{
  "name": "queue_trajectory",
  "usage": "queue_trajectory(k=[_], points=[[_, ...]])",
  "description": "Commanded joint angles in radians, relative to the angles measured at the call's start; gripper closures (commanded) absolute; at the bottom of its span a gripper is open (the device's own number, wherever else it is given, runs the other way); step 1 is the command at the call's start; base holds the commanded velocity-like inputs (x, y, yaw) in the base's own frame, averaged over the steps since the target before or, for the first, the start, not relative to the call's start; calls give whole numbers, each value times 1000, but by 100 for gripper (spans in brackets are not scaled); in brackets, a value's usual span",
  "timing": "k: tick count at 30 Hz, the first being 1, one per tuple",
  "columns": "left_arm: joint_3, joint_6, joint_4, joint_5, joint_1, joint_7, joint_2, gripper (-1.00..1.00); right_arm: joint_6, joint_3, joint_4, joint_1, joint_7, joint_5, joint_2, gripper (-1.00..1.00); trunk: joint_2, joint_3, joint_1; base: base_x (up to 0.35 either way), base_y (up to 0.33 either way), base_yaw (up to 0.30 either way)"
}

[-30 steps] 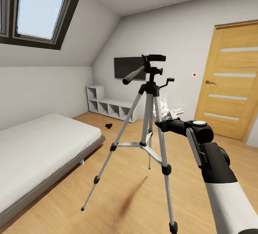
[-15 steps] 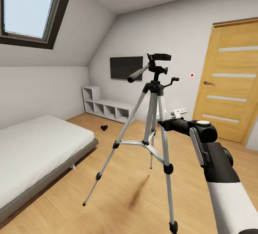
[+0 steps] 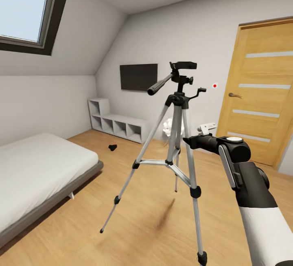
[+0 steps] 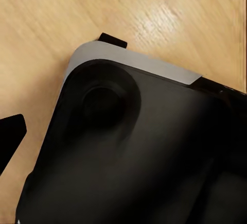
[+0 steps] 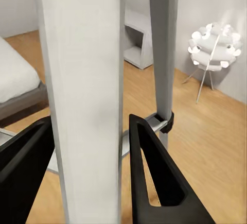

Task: Attach the digital camera to the camera tripod in the bedroom.

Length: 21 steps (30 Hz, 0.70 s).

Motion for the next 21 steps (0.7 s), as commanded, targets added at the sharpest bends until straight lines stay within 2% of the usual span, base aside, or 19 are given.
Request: queue_trajectory(k=[1,15,21], points=[[7,-3,0,-1,-1,2,-1,-100,3,0,-1,-1,5,3,-1,100,-1,-1,0,221,-267,0],[8,-4,0,-1,-1,2,-1,-100,3,0,-1,-1,4,7,-3,100,-1,-1,0,222,-267,0],[8,-7,0,-1,-1,1,-1,-100,3,0,-1,-1,4,4,-14,100,-1,-1,0,205,-231,0]])
